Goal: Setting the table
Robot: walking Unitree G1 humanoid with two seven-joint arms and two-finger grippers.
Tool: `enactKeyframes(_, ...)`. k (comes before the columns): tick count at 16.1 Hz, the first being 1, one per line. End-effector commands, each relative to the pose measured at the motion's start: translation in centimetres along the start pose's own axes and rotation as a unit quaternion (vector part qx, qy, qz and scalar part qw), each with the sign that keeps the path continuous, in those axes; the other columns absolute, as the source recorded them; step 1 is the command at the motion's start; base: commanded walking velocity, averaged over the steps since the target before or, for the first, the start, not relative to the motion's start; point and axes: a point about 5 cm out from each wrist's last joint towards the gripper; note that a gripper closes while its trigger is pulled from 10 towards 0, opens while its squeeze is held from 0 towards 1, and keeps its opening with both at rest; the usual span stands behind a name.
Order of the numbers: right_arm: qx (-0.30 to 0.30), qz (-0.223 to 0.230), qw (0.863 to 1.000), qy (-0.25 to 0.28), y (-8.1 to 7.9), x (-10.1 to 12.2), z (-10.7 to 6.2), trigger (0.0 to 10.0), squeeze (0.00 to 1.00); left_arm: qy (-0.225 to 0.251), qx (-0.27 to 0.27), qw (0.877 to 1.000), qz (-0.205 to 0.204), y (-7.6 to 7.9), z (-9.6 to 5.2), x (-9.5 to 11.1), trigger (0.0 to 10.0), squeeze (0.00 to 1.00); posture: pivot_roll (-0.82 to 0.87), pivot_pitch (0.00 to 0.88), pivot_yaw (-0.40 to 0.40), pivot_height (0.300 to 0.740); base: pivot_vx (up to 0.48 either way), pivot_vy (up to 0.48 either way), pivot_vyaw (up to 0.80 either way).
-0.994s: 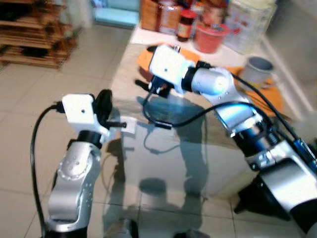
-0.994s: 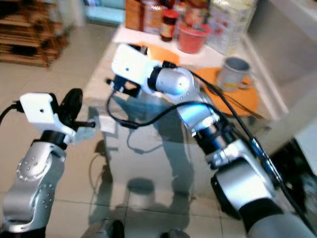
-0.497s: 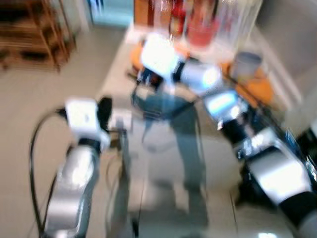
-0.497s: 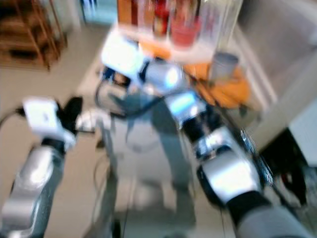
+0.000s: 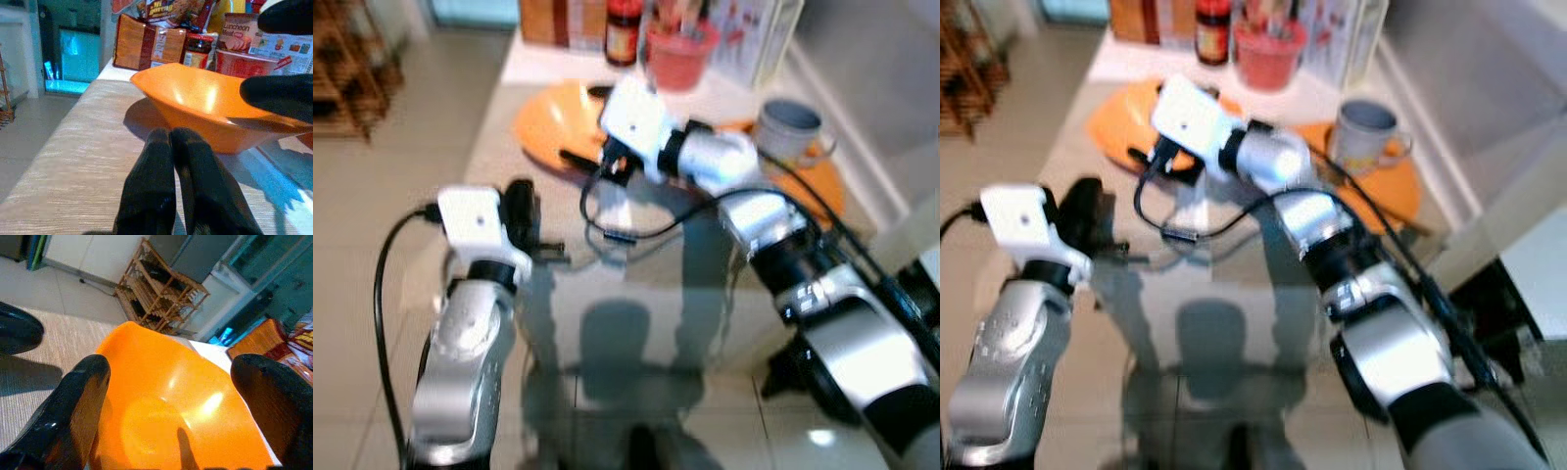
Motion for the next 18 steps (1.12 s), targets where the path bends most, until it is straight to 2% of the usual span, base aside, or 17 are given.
enactKeyframes(1, 0.032, -0.001, 0.999, 0.038, -0.5, 1.2, 0.3, 10.0, 0.0, -0.001, 0.008, 1.0, -0.001, -0.3, -0.4, 0.1, 10.0, 0.0, -0.03, 0.124, -0.043, 0.74, 0.0, 0.0, 0.0)
enactKeyframes(2, 0.044, 0.006, 0.998, 0.052, -0.6, 1.5, 0.2, 10.0, 0.0, -0.002, 0.008, 1.0, -0.001, -0.3, -0.4, 0.0, 10.0, 0.0, -0.03, 0.124, -0.043, 0.74, 0.0, 0.0, 0.0)
enactKeyframes(3, 0.075, 0.027, 0.993, 0.088, -0.8, 1.9, -0.6, 10.0, 0.0, -0.005, 0.006, 1.0, -0.001, -0.2, -0.5, -0.2, 10.0, 0.0, -0.03, 0.124, -0.046, 0.74, 0.0, 0.0, 0.0)
enactKeyframes(5, 0.071, 0.038, 0.993, 0.086, -0.3, 1.6, -0.9, 10.0, 0.0, -0.006, 0.005, 1.0, -0.001, -0.1, -0.4, -0.2, 10.0, 0.0, -0.03, 0.122, -0.047, 0.74, 0.0, 0.0, 0.0)
enactKeyframes(7, 0.045, 0.015, 0.999, 0.008, 0.5, 0.1, -0.6, 10.0, 0.0, -0.006, 0.008, 1.0, 0.0, -0.2, -0.4, -0.2, 10.0, 0.0, -0.04, 0.119, -0.049, 0.74, 0.0, 0.0, 0.0)
enactKeyframes(8, 0.043, 0.008, 0.999, -0.007, 0.6, -0.2, -0.5, 10.0, 0.0, -0.006, 0.008, 1.0, 0.0, -0.3, -0.4, -0.2, 10.0, 0.0, -0.04, 0.119, -0.049, 0.74, 0.0, 0.0, 0.0)
enactKeyframes(10, 0.067, -0.01, 0.996, -0.063, -0.5, -1.3, 0.0, 10.0, 0.0, -0.005, 0.023, 1.0, 0.009, -0.7, -0.4, -0.3, 10.0, 0.0, -0.03, 0.115, -0.052, 0.74, 0.0, 0.0, 0.0)
enactKeyframes(13, 0.087, -0.003, 0.994, -0.068, -1.1, -1.5, 0.8, 10.0, 0.0, 0.004, 0.061, 0.998, 0.026, -2.1, -0.7, 0.1, 10.0, 0.0, -0.03, 0.114, -0.056, 0.74, 0.0, 0.0, 0.0)
enactKeyframes(14, 0.083, -0.015, 0.993, -0.081, -1.0, -1.6, 1.1, 10.0, 0.0, 0.005, 0.063, 0.998, 0.029, -2.2, -0.8, 0.2, 10.0, 0.0, -0.03, 0.114, -0.056, 0.74, 0.0, 0.0, 0.0)
enactKeyframes(16, 0.056, -0.051, 0.987, -0.14, -0.2, -2.4, 1.3, 10.0, 0.0, 0.004, 0.062, 0.998, 0.031, -2.1, -1.0, 0.1, 10.0, 0.0, -0.02, 0.116, -0.059, 0.74, 0.0, 0.0, 0.0)
enactKeyframes(17, 0.049, -0.056, 0.984, -0.161, 0.0, -2.7, 1.4, 0.0, 0.0, 0.002, 0.06, 0.998, 0.029, -2.0, -1.1, 0.0, 10.0, 0.0, -0.02, 0.119, -0.059, 0.74, 0.0, 0.0, 0.0)
enactKeyframes(18, 0.047, -0.057, 0.983, -0.171, 0.0, -2.9, 1.3, 0.0, 0.0, 0.0, 0.058, 0.998, 0.028, -1.9, -1.2, -0.1, 10.0, 0.0, -0.02, 0.119, -0.059, 0.74, 0.0, 0.0, 0.0)
Point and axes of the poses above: a point about 5 cm out from each wrist's last joint towards the gripper, its own z axis pointing out of the wrist towards the gripper, its own x axis along the axis of the wrist's last joint, y = z × x, and after that the axes turned 15 degrees about -z, right-handed
